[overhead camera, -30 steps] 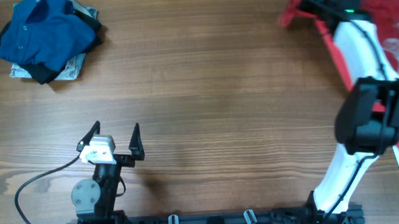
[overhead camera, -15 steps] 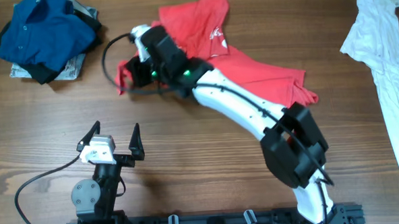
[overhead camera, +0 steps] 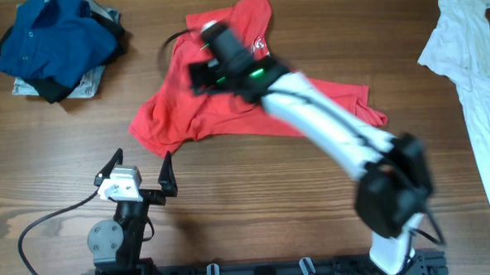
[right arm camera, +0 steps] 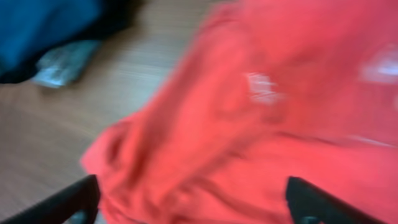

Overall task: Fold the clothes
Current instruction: 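Drag the red T-shirt with the right gripper to the table center, then grasp the left sleeve with the left gripper, right gripper holds right hem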

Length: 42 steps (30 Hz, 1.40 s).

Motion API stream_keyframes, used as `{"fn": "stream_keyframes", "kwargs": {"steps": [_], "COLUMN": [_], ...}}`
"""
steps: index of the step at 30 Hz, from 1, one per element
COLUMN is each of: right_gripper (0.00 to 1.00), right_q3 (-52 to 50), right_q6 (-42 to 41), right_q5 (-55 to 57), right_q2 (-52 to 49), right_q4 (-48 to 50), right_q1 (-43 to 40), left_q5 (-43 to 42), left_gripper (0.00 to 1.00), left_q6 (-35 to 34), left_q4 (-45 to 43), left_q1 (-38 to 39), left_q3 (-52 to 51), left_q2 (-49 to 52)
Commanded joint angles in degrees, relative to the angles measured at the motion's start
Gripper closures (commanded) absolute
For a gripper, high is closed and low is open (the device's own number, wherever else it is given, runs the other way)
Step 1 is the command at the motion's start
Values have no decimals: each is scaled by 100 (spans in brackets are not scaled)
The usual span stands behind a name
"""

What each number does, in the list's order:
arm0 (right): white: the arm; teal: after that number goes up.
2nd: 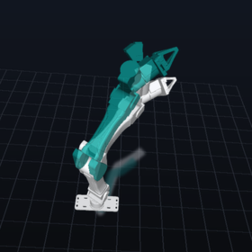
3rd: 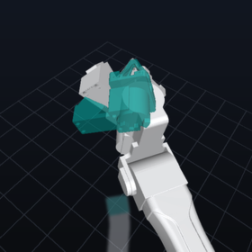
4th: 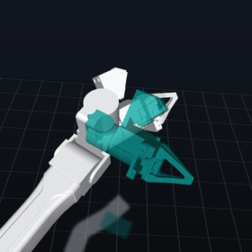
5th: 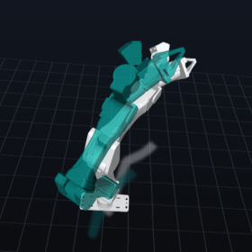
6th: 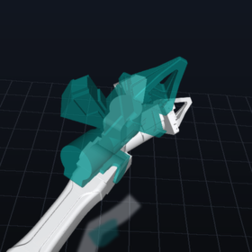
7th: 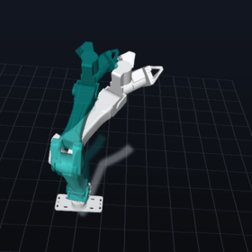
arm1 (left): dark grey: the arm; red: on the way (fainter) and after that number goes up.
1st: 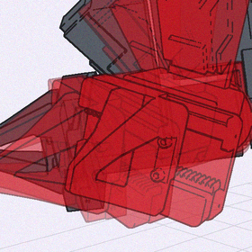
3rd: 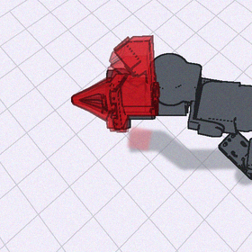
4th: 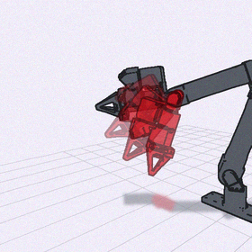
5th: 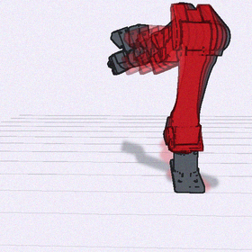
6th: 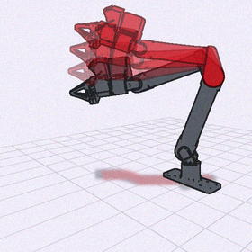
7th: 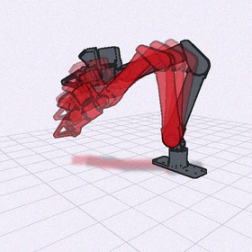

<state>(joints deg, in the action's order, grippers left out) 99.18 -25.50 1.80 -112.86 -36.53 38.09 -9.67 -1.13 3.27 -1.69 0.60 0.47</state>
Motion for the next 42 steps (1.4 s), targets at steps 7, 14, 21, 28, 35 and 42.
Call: {"fn": "stream_keyframes", "kwargs": {"steps": [7, 14, 21, 28, 35, 42], "right_gripper": [0, 0, 30, 33, 54, 63], "right_q3": [-15, -1867, -2765, -2765, -2765, -2767], "right_q6": [-1239, -540, 732, 433, 428, 302], "right_q5": [754, 13, -1261, -758, -566, -754], "right_q2": [1412, 1405, 935, 247, 245, 243], "right_q4": [-3834, -2205, -144, 114, 212, 243], "right_q1": [-2430, -3862, -3891, -3893, -3893, -3882], "left_q5": [33, 33, 33, 33, 33, 31], "left_gripper": [0, 0, 0, 0, 0, 0], "left_q6": [72, 72, 72, 72, 72, 72], "left_q4": [24, 24, 22, 22, 22, 22], "left_q1": [-35, -35, -35, -35, -35, -35], "left_q3": [-24, -24, -24, -24, -24, -24], "left_q2": [-31, -31, -31, -31, -31, -31]}}
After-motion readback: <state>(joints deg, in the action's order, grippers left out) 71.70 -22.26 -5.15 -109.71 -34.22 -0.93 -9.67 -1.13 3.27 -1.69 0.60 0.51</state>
